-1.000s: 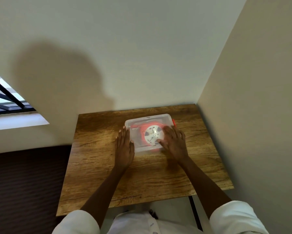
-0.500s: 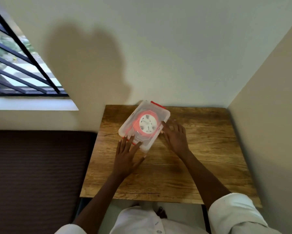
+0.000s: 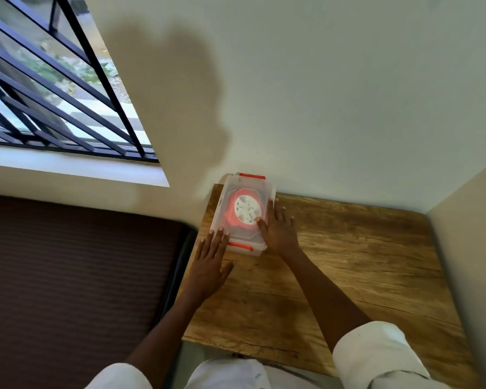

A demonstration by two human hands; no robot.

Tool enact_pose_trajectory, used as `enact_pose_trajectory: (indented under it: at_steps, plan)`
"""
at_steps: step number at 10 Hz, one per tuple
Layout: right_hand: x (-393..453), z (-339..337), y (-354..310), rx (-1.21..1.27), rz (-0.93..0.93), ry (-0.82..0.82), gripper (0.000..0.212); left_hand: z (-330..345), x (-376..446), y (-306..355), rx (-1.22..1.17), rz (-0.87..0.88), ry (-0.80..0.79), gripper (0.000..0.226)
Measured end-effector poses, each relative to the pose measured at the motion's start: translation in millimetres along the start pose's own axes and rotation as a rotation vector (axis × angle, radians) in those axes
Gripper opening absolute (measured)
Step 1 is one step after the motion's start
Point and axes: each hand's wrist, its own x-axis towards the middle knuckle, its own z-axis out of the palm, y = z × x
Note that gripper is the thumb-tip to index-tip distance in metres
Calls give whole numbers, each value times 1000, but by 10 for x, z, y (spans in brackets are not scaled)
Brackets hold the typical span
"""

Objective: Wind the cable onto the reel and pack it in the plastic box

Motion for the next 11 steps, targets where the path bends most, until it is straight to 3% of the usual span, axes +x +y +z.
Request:
enact_pose_trajectory:
  at_steps: [2, 5, 8, 9, 11]
  plan:
    - [215, -90, -162, -158, -2, 15, 69, -86, 207, -165, -22, 0, -42, 78]
    - [326, -116, -262, -138, 68, -26, 65, -99, 327, -277, -55, 61, -31, 77]
    - [161, -85, -271, 180, 192, 122, 61, -175, 340, -179, -20, 33, 31, 82]
    - [-56, -89, -172, 252, 115, 152, 51, -274, 377, -56, -36, 8, 27, 77]
    - [-447, -248, 349, 217, 109, 50, 61, -465, 558, 317, -76, 98, 57, 66]
